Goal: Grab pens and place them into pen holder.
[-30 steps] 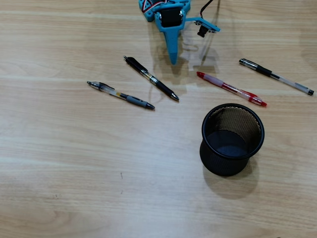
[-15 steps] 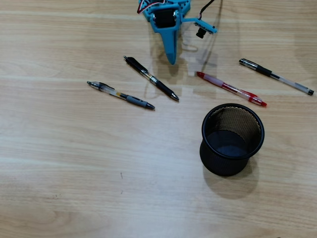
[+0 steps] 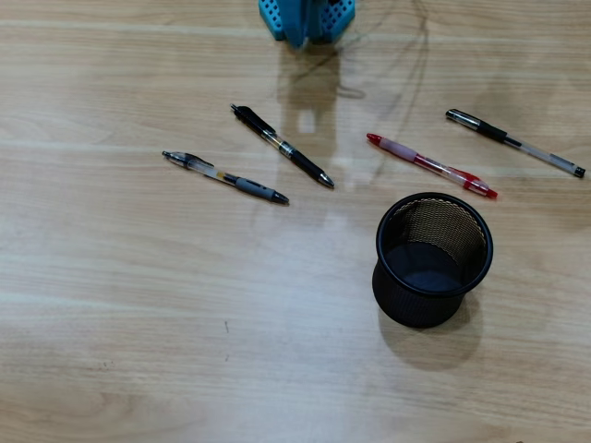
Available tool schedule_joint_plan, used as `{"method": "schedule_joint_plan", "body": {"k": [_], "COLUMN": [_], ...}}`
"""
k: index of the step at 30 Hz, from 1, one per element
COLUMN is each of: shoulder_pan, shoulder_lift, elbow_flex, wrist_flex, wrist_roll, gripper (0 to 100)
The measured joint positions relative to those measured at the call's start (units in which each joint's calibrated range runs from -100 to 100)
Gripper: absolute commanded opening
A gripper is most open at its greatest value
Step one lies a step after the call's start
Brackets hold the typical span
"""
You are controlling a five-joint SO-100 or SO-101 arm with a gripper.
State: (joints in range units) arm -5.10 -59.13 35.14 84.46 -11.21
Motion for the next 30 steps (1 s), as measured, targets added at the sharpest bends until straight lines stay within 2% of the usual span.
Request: {"method": "schedule_joint_plan", "body": {"k": [3,8,17,24,27,30], "shoulder_pan": [1.24,3.53,11.15,19.15,20.96,21.15], "shoulder_lift": [7.22,15.55,25.83,45.37,49.02,52.51], "elbow_flex": [-8.43,-13.31,-17.75,-28.57,-28.84,-28.75], "wrist_flex": [4.66,6.13,6.13,6.13,5.61,2.76], "wrist_roll": [-5.31,-7.02,-4.84,-0.78,0.21,0.78], "gripper": [2,2,2,3,11,27]}}
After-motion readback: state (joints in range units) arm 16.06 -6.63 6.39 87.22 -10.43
